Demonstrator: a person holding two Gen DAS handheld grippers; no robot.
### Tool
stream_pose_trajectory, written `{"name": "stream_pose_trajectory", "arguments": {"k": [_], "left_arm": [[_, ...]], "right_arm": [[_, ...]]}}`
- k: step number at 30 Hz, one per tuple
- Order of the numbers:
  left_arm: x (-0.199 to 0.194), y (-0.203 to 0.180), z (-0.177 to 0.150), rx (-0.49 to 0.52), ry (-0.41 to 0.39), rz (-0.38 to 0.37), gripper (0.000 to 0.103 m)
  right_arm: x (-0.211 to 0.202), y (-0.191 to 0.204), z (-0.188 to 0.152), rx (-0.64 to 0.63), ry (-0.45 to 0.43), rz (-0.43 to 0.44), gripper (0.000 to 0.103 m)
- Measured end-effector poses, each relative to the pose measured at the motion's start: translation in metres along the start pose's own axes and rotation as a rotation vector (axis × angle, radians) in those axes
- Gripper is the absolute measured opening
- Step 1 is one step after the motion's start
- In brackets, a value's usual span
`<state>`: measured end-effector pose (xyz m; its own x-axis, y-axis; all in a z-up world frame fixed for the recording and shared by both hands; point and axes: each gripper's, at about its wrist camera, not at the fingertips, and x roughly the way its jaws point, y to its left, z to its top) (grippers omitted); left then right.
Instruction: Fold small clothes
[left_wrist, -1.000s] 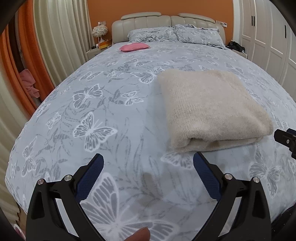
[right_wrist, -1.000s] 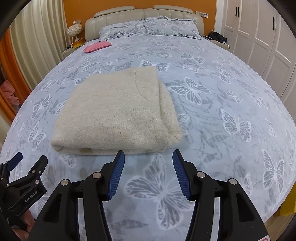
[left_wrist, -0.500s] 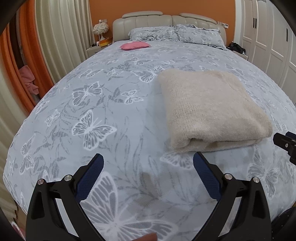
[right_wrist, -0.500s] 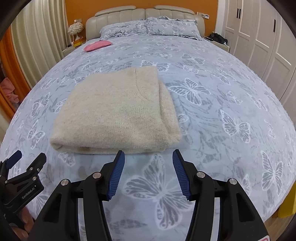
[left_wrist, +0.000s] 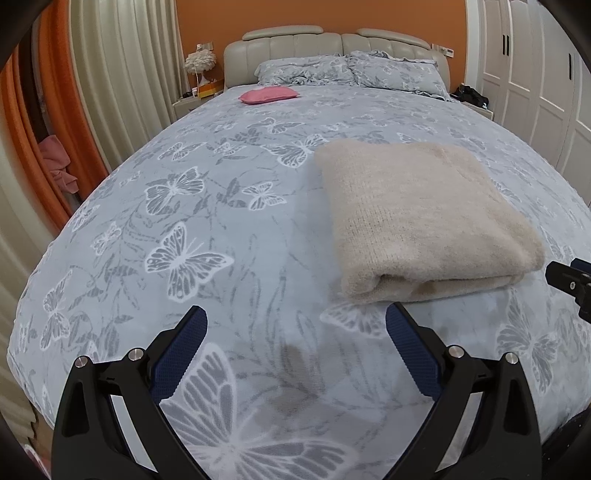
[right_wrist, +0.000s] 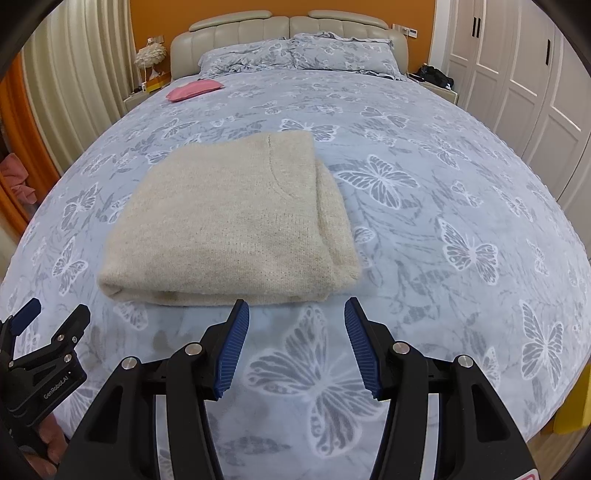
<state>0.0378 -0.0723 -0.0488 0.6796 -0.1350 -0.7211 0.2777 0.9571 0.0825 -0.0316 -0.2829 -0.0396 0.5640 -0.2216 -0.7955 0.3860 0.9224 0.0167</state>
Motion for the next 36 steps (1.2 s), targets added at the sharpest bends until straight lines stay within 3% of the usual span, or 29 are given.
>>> {"name": "stream_pose_trajectory", "arguments": {"k": [36], "left_arm": [[0.0019,-0.0084,-0.0022,0.026,0.018,-0.002,0.095]], "right_arm": [[0.0007,-0.0014,0.0006,-0.003,0.001,-0.002,0.053]]}}
